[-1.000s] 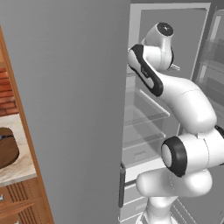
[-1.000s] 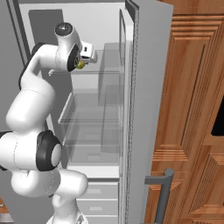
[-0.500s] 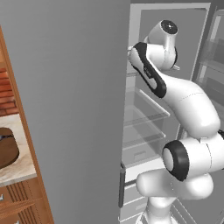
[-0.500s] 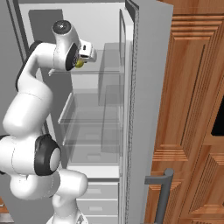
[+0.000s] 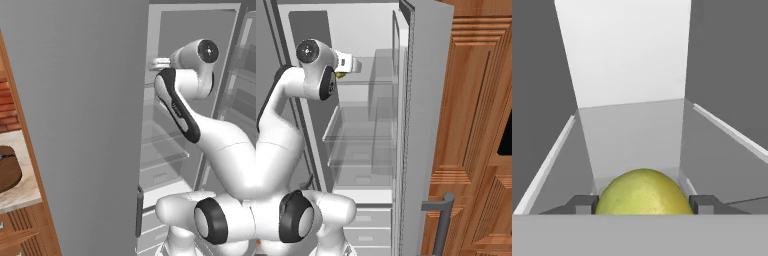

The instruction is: Retrieve a lemon from the fridge and place it on the cutting board with the fish.

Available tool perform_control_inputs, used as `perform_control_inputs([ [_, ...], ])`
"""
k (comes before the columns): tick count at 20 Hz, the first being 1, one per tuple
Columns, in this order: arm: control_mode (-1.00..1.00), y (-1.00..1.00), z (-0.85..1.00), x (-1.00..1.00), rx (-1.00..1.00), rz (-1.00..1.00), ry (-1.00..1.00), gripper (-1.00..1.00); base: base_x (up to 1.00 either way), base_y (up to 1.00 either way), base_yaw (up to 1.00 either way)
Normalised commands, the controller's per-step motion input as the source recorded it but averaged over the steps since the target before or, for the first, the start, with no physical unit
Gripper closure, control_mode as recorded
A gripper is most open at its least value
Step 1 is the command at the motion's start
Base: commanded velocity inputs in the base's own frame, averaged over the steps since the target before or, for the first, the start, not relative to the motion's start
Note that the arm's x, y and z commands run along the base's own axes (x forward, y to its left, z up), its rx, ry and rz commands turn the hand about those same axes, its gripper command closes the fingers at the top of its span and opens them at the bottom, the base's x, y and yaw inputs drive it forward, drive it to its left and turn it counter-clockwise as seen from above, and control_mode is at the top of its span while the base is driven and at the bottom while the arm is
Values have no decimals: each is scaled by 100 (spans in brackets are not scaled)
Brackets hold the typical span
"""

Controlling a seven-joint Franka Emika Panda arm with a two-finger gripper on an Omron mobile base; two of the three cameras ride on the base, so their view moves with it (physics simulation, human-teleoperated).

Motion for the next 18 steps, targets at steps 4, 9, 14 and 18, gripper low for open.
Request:
perform_control_inputs([
  [4,-100,0,29,-95,0,-23,3,100,0,0,0],
  [9,-100,0,5,-100,0,-22,0,100,0,0,0],
  [14,-100,-2,0,-73,0,-20,13,100,0,0,0],
  [18,-100,-1,0,-31,0,-4,21,100,0,0,0],
])
